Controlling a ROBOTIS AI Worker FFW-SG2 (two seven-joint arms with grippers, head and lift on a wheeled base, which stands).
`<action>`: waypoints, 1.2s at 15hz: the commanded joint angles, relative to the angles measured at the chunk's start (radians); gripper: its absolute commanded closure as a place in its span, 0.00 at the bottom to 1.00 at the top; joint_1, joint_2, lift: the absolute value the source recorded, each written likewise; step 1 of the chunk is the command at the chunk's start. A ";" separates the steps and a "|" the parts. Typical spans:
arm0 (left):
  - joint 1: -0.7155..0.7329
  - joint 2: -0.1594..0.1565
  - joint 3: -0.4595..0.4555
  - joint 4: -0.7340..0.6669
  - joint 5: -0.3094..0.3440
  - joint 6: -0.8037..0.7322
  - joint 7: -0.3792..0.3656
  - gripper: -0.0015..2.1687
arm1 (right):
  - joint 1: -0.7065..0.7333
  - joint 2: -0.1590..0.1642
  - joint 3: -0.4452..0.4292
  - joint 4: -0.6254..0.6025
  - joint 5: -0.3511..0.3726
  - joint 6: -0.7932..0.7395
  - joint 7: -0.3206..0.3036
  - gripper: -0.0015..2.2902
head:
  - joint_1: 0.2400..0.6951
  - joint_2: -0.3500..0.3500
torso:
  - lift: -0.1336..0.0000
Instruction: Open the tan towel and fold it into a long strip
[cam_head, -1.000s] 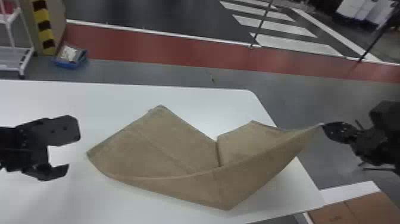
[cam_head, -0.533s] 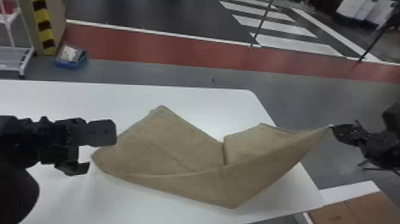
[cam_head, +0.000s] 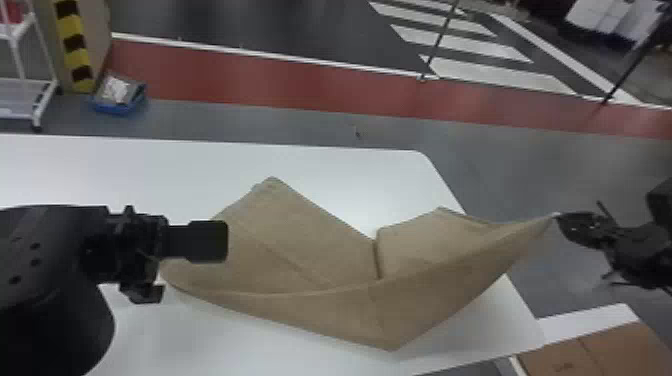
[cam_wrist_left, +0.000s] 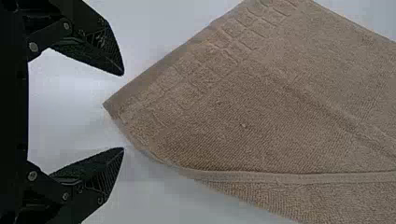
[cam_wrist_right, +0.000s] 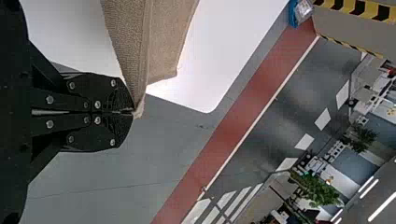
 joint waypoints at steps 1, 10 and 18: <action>-0.008 -0.003 -0.008 0.014 -0.021 -0.001 -0.003 0.23 | 0.004 0.003 -0.012 -0.005 -0.007 0.000 0.000 0.58 | 1.00 0.00 | 0.07; -0.010 -0.003 -0.032 0.005 -0.067 0.002 -0.015 0.30 | 0.007 0.005 -0.033 -0.005 -0.030 0.000 0.000 0.58 | 1.00 0.00 | 0.07; -0.005 -0.043 -0.094 -0.018 -0.132 0.069 0.021 0.31 | 0.009 0.014 -0.033 -0.019 -0.038 0.000 -0.003 0.58 | 1.00 0.00 | 0.07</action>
